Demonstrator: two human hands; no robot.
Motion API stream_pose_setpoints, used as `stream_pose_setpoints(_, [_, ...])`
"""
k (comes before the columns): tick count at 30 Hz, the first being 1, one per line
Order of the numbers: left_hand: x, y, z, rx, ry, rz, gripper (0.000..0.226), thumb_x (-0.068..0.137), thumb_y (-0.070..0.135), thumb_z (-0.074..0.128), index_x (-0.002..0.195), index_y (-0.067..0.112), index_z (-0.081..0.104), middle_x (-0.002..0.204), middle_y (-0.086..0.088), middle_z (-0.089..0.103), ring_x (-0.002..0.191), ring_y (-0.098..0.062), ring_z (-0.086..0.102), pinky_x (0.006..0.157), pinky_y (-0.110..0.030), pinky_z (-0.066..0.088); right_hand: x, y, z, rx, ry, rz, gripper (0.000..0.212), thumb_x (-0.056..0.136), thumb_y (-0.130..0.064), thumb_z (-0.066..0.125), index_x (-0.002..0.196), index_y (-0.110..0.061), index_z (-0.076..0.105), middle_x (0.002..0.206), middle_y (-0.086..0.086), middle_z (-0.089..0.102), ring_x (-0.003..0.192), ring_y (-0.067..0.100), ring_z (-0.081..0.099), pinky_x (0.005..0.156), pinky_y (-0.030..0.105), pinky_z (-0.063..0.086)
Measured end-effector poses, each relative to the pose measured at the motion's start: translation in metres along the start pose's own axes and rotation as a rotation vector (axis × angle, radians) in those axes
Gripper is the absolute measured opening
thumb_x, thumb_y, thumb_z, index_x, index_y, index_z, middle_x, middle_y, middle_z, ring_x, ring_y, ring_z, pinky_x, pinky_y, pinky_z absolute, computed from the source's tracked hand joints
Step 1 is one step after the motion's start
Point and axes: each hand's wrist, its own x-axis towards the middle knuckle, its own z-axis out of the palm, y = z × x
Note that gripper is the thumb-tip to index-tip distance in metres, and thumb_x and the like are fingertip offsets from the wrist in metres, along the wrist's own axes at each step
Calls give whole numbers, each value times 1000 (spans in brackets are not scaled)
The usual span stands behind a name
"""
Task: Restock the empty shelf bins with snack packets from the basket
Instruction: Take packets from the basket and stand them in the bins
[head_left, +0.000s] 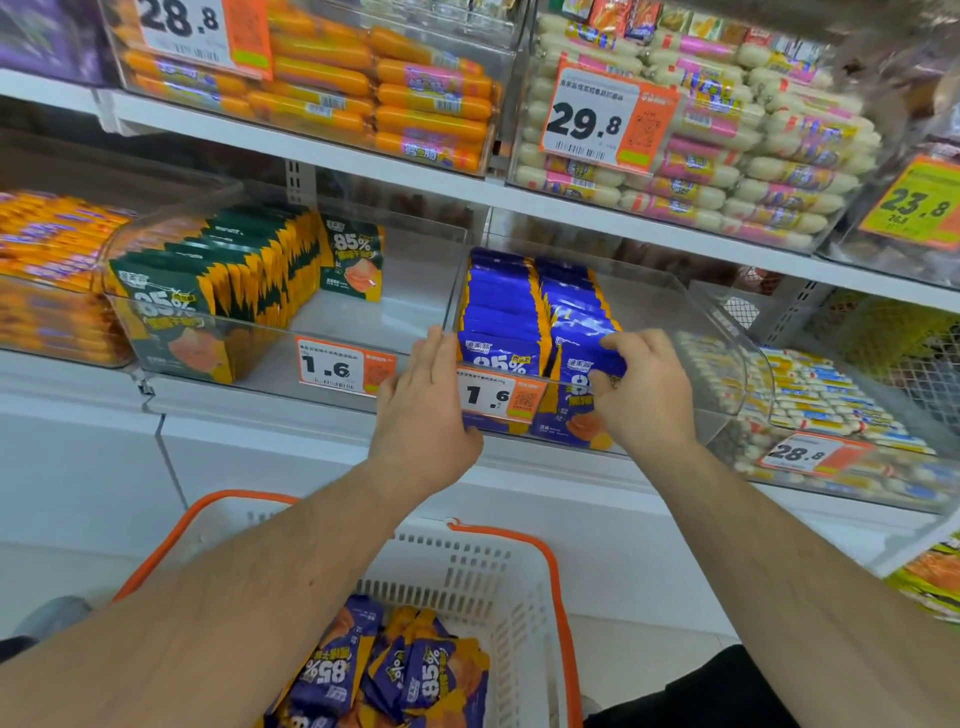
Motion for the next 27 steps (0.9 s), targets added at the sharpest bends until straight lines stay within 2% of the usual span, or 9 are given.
stream_pose_setpoints(2, [-10,-3,-2,37,49,59,93,76,22,76,150,19,21,156,-3,22,142,-22,23,114,-42,23,-11,-11,6,24,103,-122,31,86,-10,68,116,-9,64,121,11,54,102,28,59,80,37,50])
stream_pose_setpoints(4, [-19,-10,-4,48,77,117,86,72,18,77,146,15,32,146,-6,32,133,-26,35,106,-40,31,-27,-26,21,89,162,-285,24,80,-8,68,104,-9,67,108,10,59,93,25,59,73,33,49])
stream_pose_setpoints(6, [-28,-20,-8,75,-16,116,79,75,20,74,143,16,35,138,-4,39,124,-26,44,101,-39,34,-44,-39,45,167,136,-368,20,76,-11,65,95,-9,68,98,8,61,87,19,56,70,31,47])
stream_pose_setpoints(11, [-56,-67,-12,163,-473,-10,59,87,25,63,141,25,39,130,6,54,113,-17,55,98,-37,42,-96,-49,123,226,-328,-281,13,85,-10,64,96,-7,70,98,10,64,90,29,62,77,40,52])
stream_pose_setpoints(15, [-75,-105,-10,191,-735,-121,50,91,25,61,138,23,44,130,6,56,107,-15,56,88,-29,46,-136,-38,183,144,-664,-136,14,90,-14,57,96,-10,69,100,7,65,93,25,60,83,40,51])
stream_pose_setpoints(18, [-84,-130,-4,212,-809,-180,47,93,27,59,138,22,46,133,5,55,109,-15,54,91,-28,45,-167,-21,225,33,-920,-14,10,91,-17,52,86,-15,60,84,4,64,78,24,61,72,38,54])
stream_pose_setpoints(21, [-88,-149,9,182,-883,-259,42,92,27,61,133,22,49,126,4,56,107,-16,55,92,-32,47,-195,0,263,-57,-1134,65,7,88,-11,53,86,-17,56,81,4,58,72,22,56,62,36,47])
stream_pose_setpoints(24, [-89,-160,23,175,-916,-260,12,90,29,59,102,27,55,102,1,58,87,-16,55,78,-34,50,-215,15,291,-101,-1264,97,25,86,-10,61,110,-17,58,107,9,65,84,24,63,66,37,55])
stream_pose_setpoints(27, [-87,-166,32,176,-921,-265,20,93,32,56,109,19,58,101,1,60,89,-18,56,77,-32,49,-226,27,308,-180,-1317,94,55,78,-16,70,126,-21,43,122,10,57,94,28,63,68,37,56])
